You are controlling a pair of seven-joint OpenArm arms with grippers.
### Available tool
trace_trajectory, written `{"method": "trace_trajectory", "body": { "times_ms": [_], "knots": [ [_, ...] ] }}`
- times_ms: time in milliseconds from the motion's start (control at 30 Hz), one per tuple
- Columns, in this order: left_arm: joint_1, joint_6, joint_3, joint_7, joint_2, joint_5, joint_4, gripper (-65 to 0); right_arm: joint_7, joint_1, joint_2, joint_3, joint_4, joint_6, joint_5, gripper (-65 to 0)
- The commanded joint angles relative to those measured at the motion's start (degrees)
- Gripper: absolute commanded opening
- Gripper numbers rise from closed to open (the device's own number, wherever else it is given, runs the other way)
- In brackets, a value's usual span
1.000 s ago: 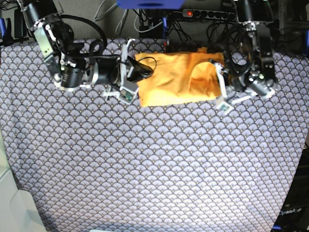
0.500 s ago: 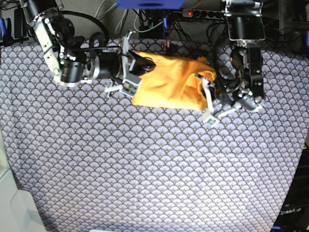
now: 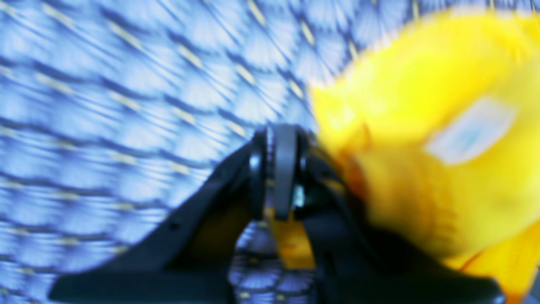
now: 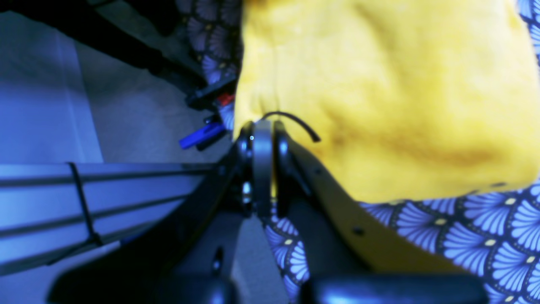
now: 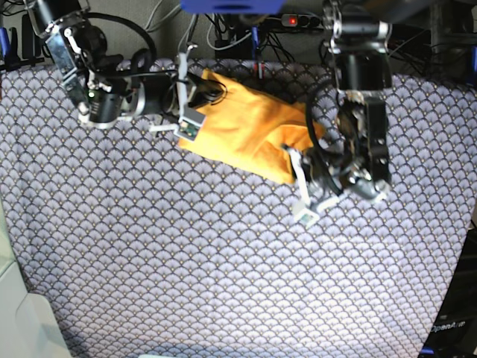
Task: Fold the T-shirt properly
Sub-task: 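Rotate the bundle with both grippers so its long side points away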
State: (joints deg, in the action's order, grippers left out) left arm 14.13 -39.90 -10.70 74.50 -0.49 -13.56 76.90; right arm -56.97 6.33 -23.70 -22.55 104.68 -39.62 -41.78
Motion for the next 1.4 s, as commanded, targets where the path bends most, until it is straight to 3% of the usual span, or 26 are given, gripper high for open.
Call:
{"method": "trace_trajectory", "body": {
  "times_ms": [0,100,200,367,767,1167,1367],
  "knots": [
    [0.9,-0.1,-1.3,-0.2,-1.0,-0.5,0.9,-61.1,1.0,-0.6,-1.2,0.3,0.9,-0.4,-1.1,-65.0],
    [0.9,-0.1,-4.8,0.1,-4.1,-0.9,0.9,-61.1,1.1,-0.9,-2.1,0.3,1.4,-0.4,-1.1,-65.0],
    [-0.3,-0.1,-6.6,5.2,-7.9,-1.0,0.9,-61.1,1.1,-1.1,-3.6,1.8,3.4,-0.4,-1.1,-65.0],
    [-8.4,-0.1,-6.7,5.5,-10.6,-1.1,6.1,-61.1,0.4,-1.2,-3.8,7.6,6.7,-0.4,-1.2,-65.0],
    [-21.2,-0.1,-5.8,5.5,-2.6,-0.5,25.6,-61.1,0.9,-10.3,-4.1,9.5,-2.2,-0.4,-1.0,-65.0],
    [-24.5,-0.1,-3.8,5.5,-1.7,-0.5,26.1,-61.1,2.9,-13.7,-2.1,9.3,-9.2,-0.4,-1.0,-65.0],
    [-22.9,-0.1,-2.1,5.5,1.1,-0.7,26.0,-61.1,5.4,-14.0,-1.6,4.0,-12.2,-0.4,-1.0,-65.0]
  ]
}}
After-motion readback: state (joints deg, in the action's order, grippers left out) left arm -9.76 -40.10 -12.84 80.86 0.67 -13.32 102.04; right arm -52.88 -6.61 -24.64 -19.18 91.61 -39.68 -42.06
